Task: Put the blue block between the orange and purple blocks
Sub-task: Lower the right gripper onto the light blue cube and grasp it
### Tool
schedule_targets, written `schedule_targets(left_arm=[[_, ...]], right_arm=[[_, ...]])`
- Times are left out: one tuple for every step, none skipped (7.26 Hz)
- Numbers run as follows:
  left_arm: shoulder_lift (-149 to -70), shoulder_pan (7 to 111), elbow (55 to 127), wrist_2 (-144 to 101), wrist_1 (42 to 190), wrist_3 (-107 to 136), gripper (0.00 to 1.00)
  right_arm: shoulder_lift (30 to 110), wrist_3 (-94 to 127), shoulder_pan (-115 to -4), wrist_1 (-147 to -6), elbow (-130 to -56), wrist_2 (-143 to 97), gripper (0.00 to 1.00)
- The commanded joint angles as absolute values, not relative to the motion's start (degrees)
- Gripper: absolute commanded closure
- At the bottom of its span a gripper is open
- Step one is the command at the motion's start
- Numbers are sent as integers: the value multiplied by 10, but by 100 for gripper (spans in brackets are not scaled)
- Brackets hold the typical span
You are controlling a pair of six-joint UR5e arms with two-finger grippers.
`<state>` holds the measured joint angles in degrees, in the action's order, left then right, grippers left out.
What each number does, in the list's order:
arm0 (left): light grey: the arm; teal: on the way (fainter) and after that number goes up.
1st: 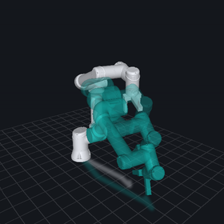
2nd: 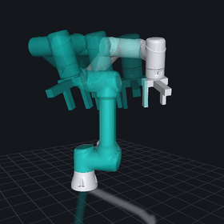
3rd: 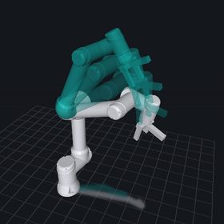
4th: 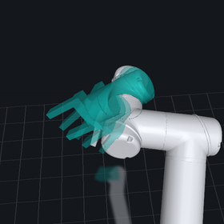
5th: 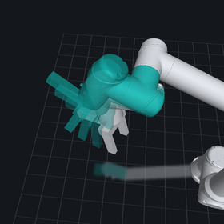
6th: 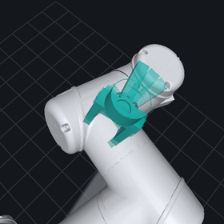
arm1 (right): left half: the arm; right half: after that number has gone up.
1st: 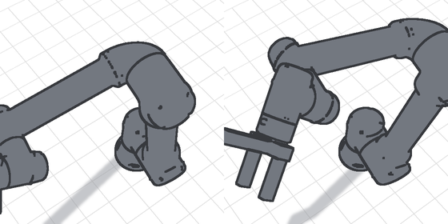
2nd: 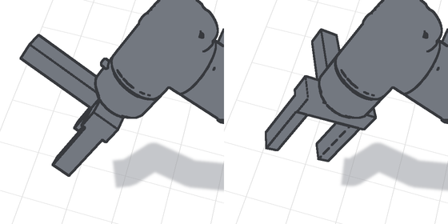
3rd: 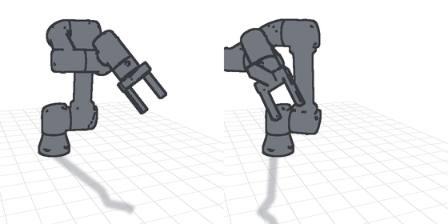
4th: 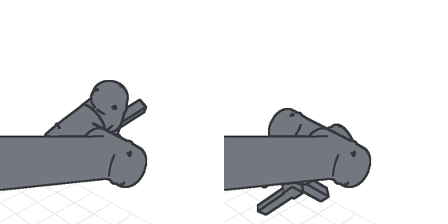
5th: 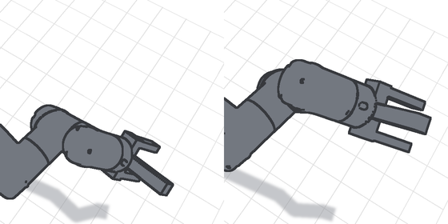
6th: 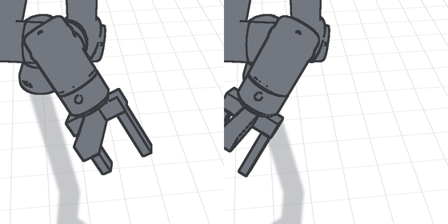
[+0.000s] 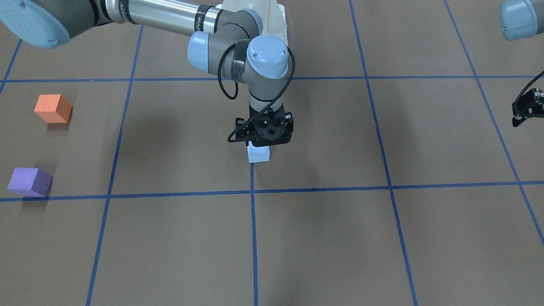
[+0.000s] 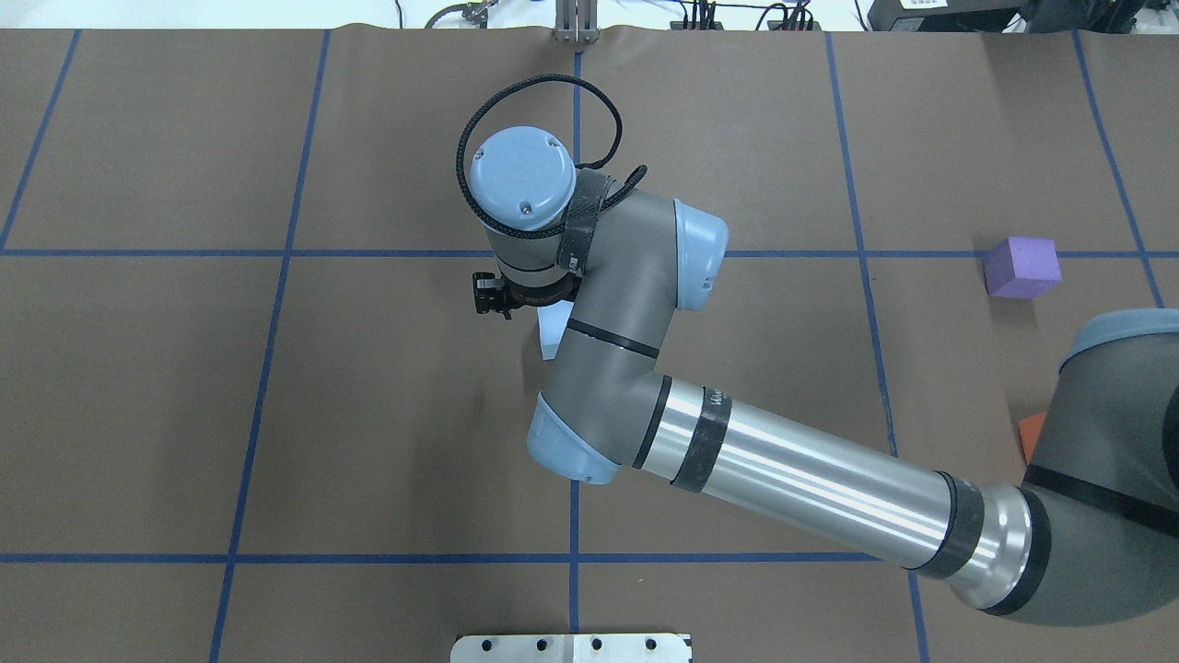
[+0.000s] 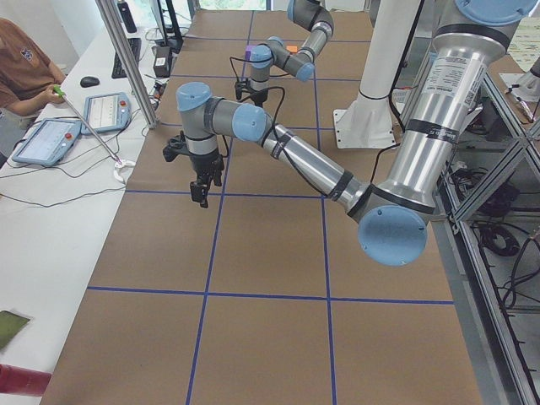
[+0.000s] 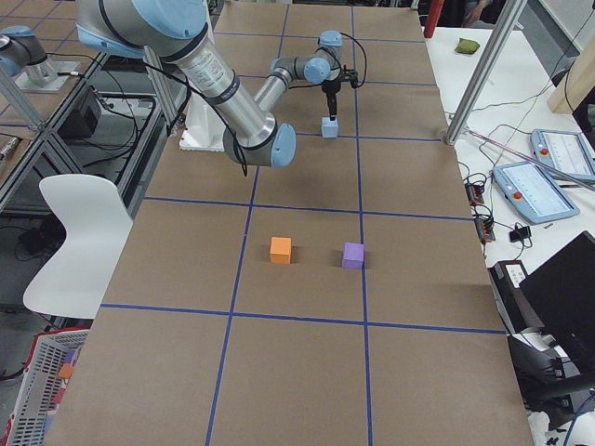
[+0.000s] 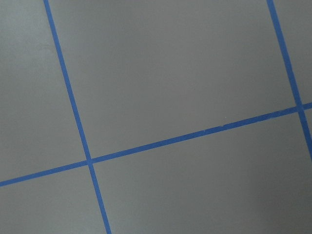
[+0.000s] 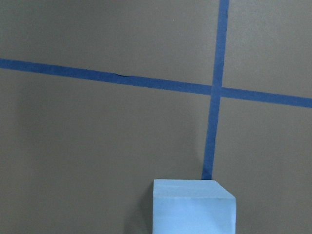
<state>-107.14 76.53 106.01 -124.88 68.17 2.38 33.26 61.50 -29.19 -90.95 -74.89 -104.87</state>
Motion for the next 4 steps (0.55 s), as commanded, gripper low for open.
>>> schedule_targets(left_arm=[[-1070,766,1060,-1248,682,24,0],[-1070,766,1060,-1249,682,24,0],[-1070,766,1060,-1248,682,24,0],[-1070,766,1060,-1248,682,24,0]], right_arm=[[332,611,-291,-909,-732,-1048,0],[336,612,-284,-903,-721,-1043,0],[336,612,-278,-886,-704,-1038,0],[337,612,-278,-882,-701,-1038,1]])
